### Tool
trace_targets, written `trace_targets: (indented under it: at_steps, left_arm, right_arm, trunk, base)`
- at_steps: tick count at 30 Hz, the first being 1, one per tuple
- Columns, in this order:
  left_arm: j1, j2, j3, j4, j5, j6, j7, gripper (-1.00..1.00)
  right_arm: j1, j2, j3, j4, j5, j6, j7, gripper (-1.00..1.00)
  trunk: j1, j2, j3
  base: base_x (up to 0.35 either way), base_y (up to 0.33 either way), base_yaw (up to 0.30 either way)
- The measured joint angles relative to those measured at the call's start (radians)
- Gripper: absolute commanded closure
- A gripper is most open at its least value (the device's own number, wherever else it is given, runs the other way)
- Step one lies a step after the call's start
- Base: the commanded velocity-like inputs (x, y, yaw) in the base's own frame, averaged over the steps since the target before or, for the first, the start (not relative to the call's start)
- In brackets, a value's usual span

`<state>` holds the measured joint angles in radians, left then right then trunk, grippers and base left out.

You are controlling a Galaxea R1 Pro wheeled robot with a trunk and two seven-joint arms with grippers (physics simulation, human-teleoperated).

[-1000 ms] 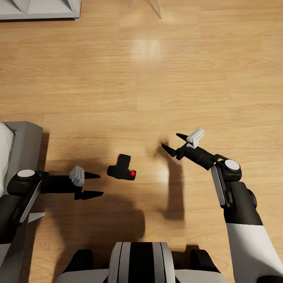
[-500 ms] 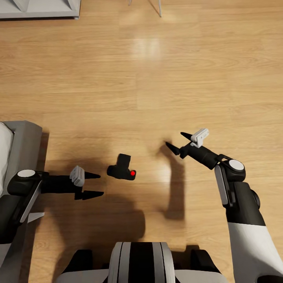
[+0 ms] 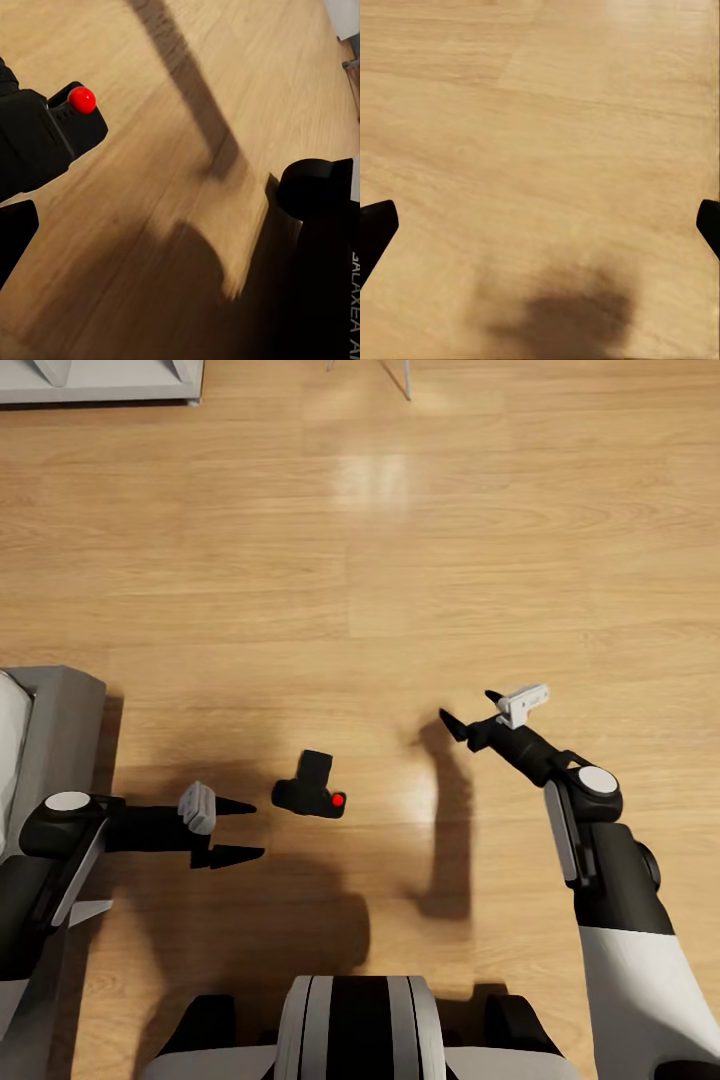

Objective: Attach the digital camera to the camera tripod in the bedroom.

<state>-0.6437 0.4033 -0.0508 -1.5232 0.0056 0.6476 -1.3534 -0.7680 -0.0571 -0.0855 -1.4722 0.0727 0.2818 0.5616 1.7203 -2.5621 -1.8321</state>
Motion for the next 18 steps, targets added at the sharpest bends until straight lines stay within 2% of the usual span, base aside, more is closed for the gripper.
trace_targets:
  at_steps: [2, 9, 10, 15, 16, 18]
  left_arm:
    - [0.0, 0.0, 0.0, 0.0, 0.0, 0.0, 0.0, -1.0]
    - [0.0, -0.009, 0.0, 0.004, 0.0, 0.001, 0.002, -1.0]
    - [0.0, -0.012, 0.001, 0.01, 0.0, -0.002, 0.005, -1.0]
    - [0.0, -0.014, 0.002, 0.011, 0.0, -0.007, 0.006, -1.0]
    - [0.0, -0.015, 0.005, 0.005, 0.0, -0.009, 0.013, -1.0]
    - [0.0, -0.014, 0.006, 0.005, 0.0, -0.01, 0.019, -1.0]
  right_arm:
    - [0.0, 0.0, 0.006, 0.0, 0.01, -0.006, -0.021, -1.0]
    - [0.0, 0.001, 0.041, 0.003, 0.067, -0.083, -0.173, -1.0]
    - [0.0, 0.004, 0.059, 0.008, 0.081, -0.119, -0.303, -1.0]
    - [0.0, 0.006, 0.076, 0.031, 0.084, -0.133, -0.43, -1.0]
    - [0.0, 0.007, 0.09, 0.045, 0.084, -0.138, -0.476, -1.0]
    - [0.0, 0.007, 0.094, 0.048, 0.084, -0.139, -0.485, -1.0]
  trunk:
    - [0.001, 0.0, 0.0]
    - [0.004, -0.002, 0.0]
    - [0.004, -0.002, 0.0]
    - [0.004, -0.002, 0.0]
    - [0.004, -0.002, 0.0]
    - [0.004, -0.002, 0.0]
  base:
    - [0.0, 0.0, 0.0]
    - [0.0, 0.0, 0.0]
    - [0.0, 0.0, 0.0]
    - [0.0, 0.0, 0.0]
    - [0.0, 0.0, 0.0]
    - [0.0, 0.0, 0.0]
